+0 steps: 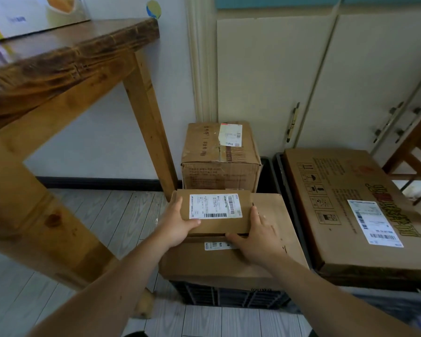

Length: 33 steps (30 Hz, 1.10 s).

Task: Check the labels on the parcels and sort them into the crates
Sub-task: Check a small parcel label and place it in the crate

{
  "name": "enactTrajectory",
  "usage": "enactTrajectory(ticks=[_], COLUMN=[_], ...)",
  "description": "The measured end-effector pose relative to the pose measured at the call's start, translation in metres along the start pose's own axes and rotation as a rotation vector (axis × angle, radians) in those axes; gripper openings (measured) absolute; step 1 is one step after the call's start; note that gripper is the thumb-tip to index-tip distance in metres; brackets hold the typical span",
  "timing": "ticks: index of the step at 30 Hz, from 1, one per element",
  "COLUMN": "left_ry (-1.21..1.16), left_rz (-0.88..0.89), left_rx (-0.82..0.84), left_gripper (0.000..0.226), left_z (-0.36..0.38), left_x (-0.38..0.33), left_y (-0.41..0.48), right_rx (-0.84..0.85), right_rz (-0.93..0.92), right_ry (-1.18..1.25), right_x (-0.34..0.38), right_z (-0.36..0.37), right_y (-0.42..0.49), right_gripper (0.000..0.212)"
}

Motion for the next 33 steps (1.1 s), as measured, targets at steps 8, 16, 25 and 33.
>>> enactTrajectory(ticks=[8,16,25,33], left_ry=[0.228,0.505,0.501,0.524], left_rz=[0.114,0.135,0.147,0.126], left_rx=[-0.146,-0.028,-0.011,-0.006], left_gripper=[0.081,0.102,0.097,0.098], left_z=[-0.005,0.003,0.000,-0.003], left_x=[0.001,0.008,0.000,-0.003], left_y=[-0.002,0.011,0.023,0.022], right_rx=[-0.001,0.094,0.079,0.075], right_rz=[-0.090,-0.150,-0.155,-0.158], right_ry=[-0.014,-0.120,-0.111,-0.115], right_x=[0.000,0.007,0.006,0.006], right_z=[0.004,0.005,0.007,0.004], right_y=[0.005,0.021,0.036,0.037], right_gripper=[0.107,0.088,0.087,0.085])
Point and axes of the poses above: each hand's wrist, its own y-axis towards the middle knuckle, its own z-axis out of the palm, x = y × z, the point moved 3 cm from there along y, towards the middle knuckle, and after that the axes turned 13 degrees about -z, right-handed, at the moved point
